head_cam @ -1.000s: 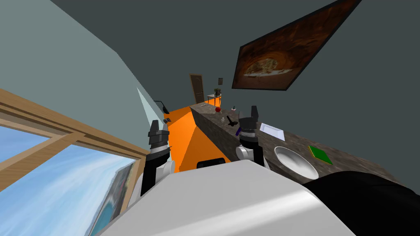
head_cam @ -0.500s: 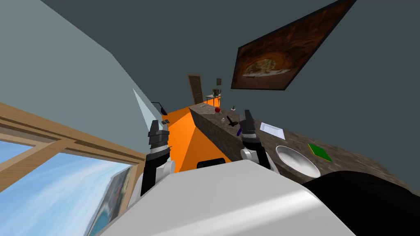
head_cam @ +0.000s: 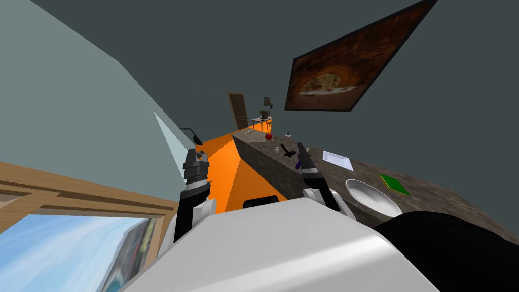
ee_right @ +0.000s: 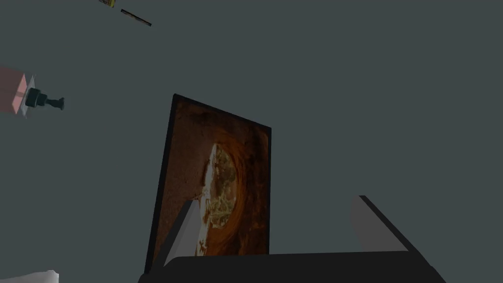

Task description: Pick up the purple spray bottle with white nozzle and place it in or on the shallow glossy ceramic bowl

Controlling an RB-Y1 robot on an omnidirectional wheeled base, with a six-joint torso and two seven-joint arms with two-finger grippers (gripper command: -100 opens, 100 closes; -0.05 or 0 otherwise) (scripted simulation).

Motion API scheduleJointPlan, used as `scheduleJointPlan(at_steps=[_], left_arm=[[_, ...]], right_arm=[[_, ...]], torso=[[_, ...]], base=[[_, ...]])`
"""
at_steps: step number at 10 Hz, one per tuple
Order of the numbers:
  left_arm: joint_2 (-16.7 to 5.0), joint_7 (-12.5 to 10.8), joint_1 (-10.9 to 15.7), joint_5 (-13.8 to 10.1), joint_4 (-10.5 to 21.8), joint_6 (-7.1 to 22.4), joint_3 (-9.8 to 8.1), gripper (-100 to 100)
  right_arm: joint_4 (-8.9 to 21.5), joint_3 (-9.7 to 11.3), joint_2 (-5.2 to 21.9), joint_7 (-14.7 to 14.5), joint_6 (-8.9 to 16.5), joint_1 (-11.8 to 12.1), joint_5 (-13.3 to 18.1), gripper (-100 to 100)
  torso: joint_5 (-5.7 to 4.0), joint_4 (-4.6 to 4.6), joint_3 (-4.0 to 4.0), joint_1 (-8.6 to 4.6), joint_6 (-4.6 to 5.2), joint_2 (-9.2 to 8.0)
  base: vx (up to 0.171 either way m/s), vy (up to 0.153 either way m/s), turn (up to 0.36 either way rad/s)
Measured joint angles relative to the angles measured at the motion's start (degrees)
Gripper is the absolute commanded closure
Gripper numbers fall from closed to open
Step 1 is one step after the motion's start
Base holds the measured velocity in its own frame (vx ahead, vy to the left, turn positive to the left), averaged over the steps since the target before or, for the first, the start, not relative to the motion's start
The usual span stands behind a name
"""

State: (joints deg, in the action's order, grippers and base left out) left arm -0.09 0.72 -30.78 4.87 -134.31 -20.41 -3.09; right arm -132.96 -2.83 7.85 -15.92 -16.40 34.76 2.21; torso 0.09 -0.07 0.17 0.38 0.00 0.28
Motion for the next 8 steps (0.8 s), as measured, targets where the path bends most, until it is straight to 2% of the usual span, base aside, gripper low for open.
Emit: scheduleJointPlan(at_steps=[1,2,3,4,6,8], left_arm=[[0.0,0.0,0.0,0.0,0.0,0.0,0.00,0],[0.0,0.0,0.0,0.0,0.0,0.0,0.00,0],[0.0,0.0,0.0,0.0,0.0,0.0,0.00,0],[0.0,0.0,0.0,0.0,0.0,0.0,0.00,0],[0.0,0.0,0.0,0.0,0.0,0.0,0.00,0],[0.0,0.0,0.0,0.0,0.0,0.0,0.00,0]], right_arm=[[-0.3,-1.1,0.7,-1.0,2.3,0.4,0.9,-100],[0.8,-1.4,0.6,-2.4,3.7,0.9,2.2,-100],[1.1,-1.9,0.9,-3.0,3.8,2.0,2.6,-100],[2.2,-3.3,1.4,-4.0,3.9,3.9,3.6,-100],[2.3,-4.2,1.7,-5.2,5.7,4.4,4.5,-100],[2.5,-5.5,2.0,-6.8,8.0,5.7,6.1,-100]], torso=[[0.01,-0.01,0.02,0.03,-0.01,0.05],[0.00,-0.02,0.05,0.03,0.00,0.09],[-0.01,0.00,0.00,-0.10,-0.01,-0.02],[-0.02,0.00,0.00,-0.07,0.03,0.01],[-0.04,0.01,-0.02,-0.22,-0.04,-0.03],[-0.03,0.00,0.00,-0.13,0.00,0.01]], base=[[0.095,0.111,-0.118],[0.053,0.074,-0.051],[0.076,0.091,-0.229],[0.084,0.088,-0.092],[0.040,0.045,-0.018],[0.097,0.090,-0.172]])
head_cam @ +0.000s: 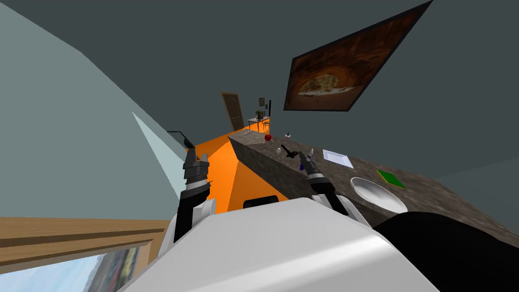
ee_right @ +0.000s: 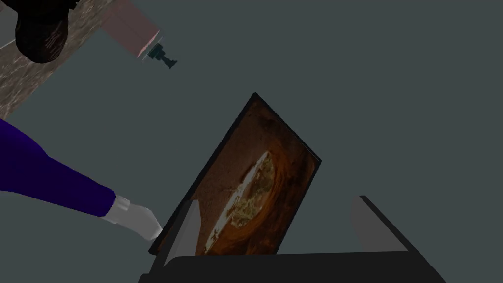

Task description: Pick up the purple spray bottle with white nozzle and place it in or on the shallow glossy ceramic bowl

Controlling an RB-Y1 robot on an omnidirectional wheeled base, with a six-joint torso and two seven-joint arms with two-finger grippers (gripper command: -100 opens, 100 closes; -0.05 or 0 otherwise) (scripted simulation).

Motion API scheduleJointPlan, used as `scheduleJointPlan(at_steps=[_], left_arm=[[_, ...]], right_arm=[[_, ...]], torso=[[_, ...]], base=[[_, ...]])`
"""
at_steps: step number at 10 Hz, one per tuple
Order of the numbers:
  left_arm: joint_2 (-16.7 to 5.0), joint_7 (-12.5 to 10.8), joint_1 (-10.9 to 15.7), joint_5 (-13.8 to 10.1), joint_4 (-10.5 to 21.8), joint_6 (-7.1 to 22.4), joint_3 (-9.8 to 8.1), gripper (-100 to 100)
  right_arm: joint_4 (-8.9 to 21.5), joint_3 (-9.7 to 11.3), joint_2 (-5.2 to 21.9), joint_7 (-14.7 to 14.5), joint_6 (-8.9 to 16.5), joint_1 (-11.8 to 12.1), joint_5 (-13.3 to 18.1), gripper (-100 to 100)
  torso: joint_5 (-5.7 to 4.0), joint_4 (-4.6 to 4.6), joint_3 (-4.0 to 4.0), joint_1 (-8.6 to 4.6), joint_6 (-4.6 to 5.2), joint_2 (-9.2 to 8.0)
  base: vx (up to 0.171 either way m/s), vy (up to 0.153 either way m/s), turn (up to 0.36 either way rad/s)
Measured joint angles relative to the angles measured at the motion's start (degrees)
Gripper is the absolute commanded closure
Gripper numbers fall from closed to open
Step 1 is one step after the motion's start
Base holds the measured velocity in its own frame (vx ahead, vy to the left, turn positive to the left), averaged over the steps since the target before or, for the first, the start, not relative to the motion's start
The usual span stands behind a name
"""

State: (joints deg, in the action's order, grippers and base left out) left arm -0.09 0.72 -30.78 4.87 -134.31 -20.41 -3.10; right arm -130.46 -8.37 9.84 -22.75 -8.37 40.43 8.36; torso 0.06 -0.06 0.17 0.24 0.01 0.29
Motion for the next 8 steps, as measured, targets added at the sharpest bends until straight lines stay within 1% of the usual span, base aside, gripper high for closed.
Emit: scheduleJointPlan(at_steps=[1,2,3,4,5,6,8], left_arm=[[0.0,0.0,0.0,0.0,0.0,0.0,0.00,0],[0.0,0.0,0.0,0.0,0.0,0.0,0.00,0],[0.0,0.0,0.0,0.0,0.0,0.0,0.00,0],[0.0,0.0,0.0,0.0,0.0,0.0,0.00,0],[0.0,0.0,0.0,0.0,0.0,0.0,0.00,0],[0.0,0.0,0.0,0.0,0.0,0.0,0.00,0],[0.0,0.0,0.0,0.0,0.0,0.0,0.00,0]], right_arm=[[0.1,-1.3,0.4,-0.9,1.1,1.5,0.8,-100],[0.5,-2.2,0.5,-2.1,2.5,2.2,1.8,-100],[1.9,-2.9,0.2,-3.7,3.7,2.0,3.1,-100],[2.6,-3.4,-0.3,-5.3,4.8,2.7,4.5,-100],[2.5,-4.5,-0.2,-6.5,5.6,4.3,5.3,-100],[3.3,-5.6,-0.2,-7.6,6.3,4.9,6.1,-100],[3.7,-6.7,-1.0,-10.2,8.3,6.1,8.2,-100]], torso=[[0.02,-0.03,0.07,0.06,0.00,0.12],[0.03,-0.04,0.11,0.10,-0.01,0.18],[0.03,-0.05,0.13,0.15,-0.02,0.22],[0.04,-0.06,0.14,0.17,-0.01,0.23],[0.04,-0.05,0.12,0.11,-0.01,0.19],[0.02,-0.05,0.12,0.07,-0.02,0.20],[0.00,-0.05,0.14,-0.05,-0.03,0.22]], base=[[0.122,0.105,-0.155],[0.121,0.121,-0.129],[0.123,0.122,-0.159],[0.112,0.105,-0.170],[0.111,0.099,-0.162],[0.116,0.090,-0.139],[0.109,0.064,-0.140]])
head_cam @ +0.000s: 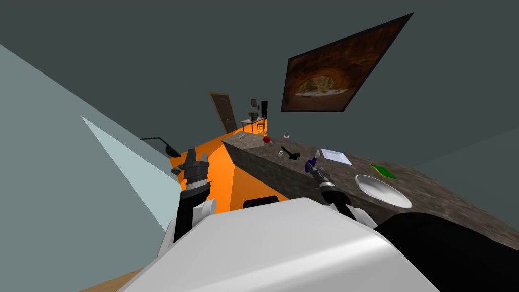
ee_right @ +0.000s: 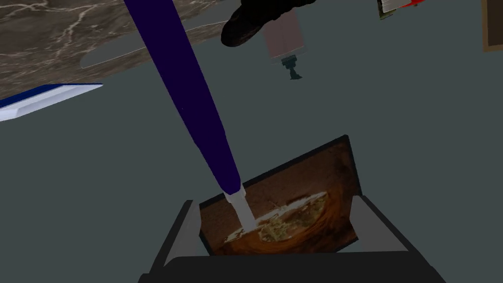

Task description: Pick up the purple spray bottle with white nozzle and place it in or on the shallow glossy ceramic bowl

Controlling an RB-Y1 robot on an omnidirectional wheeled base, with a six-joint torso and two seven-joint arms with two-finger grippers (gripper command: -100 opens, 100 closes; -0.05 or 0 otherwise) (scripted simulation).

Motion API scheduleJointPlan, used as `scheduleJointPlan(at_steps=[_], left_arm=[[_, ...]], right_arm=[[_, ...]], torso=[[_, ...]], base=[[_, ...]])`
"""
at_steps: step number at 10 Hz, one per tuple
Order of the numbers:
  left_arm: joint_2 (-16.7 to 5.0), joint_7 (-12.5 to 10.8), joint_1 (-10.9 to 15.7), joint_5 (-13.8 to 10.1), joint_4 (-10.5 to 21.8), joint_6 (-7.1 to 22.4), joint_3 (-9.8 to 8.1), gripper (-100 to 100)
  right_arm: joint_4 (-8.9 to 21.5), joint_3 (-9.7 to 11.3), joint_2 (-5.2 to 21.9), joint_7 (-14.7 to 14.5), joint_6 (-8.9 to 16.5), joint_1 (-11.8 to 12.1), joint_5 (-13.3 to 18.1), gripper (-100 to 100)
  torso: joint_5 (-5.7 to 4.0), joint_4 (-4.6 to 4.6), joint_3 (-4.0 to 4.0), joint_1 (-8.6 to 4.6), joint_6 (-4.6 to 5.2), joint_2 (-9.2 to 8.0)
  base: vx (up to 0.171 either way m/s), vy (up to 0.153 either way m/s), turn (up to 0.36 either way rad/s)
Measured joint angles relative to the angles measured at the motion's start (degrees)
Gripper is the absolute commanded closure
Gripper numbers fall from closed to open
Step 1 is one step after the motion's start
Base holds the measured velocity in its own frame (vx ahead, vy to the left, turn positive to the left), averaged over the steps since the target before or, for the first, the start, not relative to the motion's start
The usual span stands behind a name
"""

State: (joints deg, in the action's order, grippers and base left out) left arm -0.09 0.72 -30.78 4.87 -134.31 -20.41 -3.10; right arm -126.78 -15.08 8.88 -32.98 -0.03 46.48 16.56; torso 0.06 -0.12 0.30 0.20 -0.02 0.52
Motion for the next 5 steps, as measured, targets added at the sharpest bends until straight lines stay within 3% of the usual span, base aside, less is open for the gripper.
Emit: scheduleJointPlan(at_steps=[5], left_arm=[[0.0,0.0,0.0,0.0,0.0,0.0,0.00,0]], right_arm=[[1.9,-3.1,-1.0,-4.9,2.6,2.0,3.2,-100]], torso=[[-0.04,0.01,-0.02,-0.17,-0.02,-0.04]], base=[[0.124,0.045,-0.127]])
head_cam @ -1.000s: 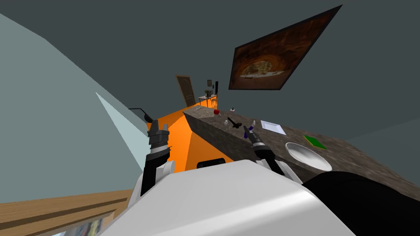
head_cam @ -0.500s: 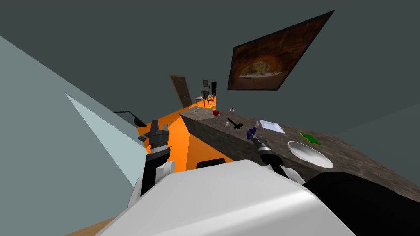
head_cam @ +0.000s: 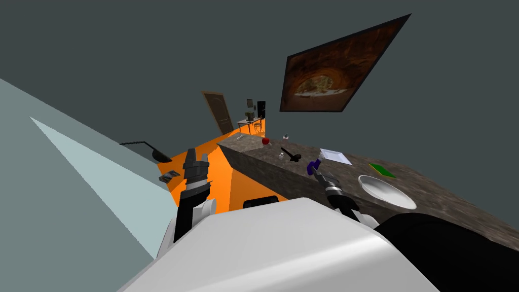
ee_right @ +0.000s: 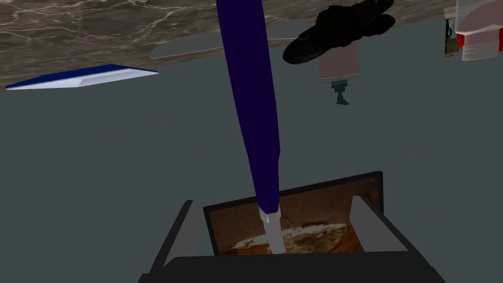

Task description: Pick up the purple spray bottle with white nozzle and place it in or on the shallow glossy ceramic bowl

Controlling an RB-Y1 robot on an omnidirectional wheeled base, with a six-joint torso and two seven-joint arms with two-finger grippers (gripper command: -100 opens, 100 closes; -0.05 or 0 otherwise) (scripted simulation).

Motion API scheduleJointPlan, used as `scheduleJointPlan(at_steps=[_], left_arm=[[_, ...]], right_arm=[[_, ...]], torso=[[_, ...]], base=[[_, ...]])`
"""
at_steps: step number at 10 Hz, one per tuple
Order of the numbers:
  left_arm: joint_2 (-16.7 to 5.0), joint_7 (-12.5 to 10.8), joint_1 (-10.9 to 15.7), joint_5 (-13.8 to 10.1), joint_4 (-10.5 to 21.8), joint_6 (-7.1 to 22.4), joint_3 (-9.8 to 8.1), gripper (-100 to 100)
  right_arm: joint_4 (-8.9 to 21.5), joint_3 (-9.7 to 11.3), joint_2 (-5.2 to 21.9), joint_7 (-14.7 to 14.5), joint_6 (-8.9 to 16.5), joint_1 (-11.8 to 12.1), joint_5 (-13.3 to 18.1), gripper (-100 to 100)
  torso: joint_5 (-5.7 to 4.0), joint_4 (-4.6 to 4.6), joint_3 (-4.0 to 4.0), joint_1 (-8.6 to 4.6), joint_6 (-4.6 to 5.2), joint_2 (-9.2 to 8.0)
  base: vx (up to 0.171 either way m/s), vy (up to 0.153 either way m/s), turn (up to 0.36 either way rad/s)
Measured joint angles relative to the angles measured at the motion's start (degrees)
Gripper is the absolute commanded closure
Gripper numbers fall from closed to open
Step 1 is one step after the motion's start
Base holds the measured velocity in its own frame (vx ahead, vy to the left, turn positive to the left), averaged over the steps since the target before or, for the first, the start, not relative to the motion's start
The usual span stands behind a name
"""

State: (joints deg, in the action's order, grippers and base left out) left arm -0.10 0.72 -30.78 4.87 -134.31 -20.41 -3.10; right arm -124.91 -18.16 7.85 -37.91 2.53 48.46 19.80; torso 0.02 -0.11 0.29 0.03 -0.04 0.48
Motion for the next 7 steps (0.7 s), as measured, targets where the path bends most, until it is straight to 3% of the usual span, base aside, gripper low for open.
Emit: scheduleJointPlan(at_steps=[4,5,6,7], left_arm=[[0.0,0.0,0.0,0.0,0.0,0.0,-0.01,0],[0.0,0.0,0.0,0.0,0.0,0.0,0.00,0],[0.0,0.0,0.0,0.0,0.0,0.0,0.00,0],[0.0,0.0,0.0,0.0,0.0,0.0,0.00,0]], right_arm=[[0.9,-1.6,-2.2,-4.4,0.5,1.1,2.3,-100],[1.3,-1.8,-2.6,-5.4,0.1,1.1,2.8,-100],[1.3,-1.8,-2.7,-5.6,0.0,1.1,2.9,0],[1.3,-1.8,-2.7,-5.6,0.1,1.1,2.9,-100]], torso=[[-0.03,-0.06,0.17,-0.10,0.00,0.31],[-0.03,-0.06,0.16,-0.14,-0.02,0.27],[-0.04,-0.01,0.01,-0.18,-0.03,-0.01],[-0.04,0.04,-0.12,-0.20,-0.03,-0.22]], base=[[0.165,0.022,-0.125],[0.063,0.005,-0.014],[0.013,0.002,0.003],[0.006,0.001,0.000]])
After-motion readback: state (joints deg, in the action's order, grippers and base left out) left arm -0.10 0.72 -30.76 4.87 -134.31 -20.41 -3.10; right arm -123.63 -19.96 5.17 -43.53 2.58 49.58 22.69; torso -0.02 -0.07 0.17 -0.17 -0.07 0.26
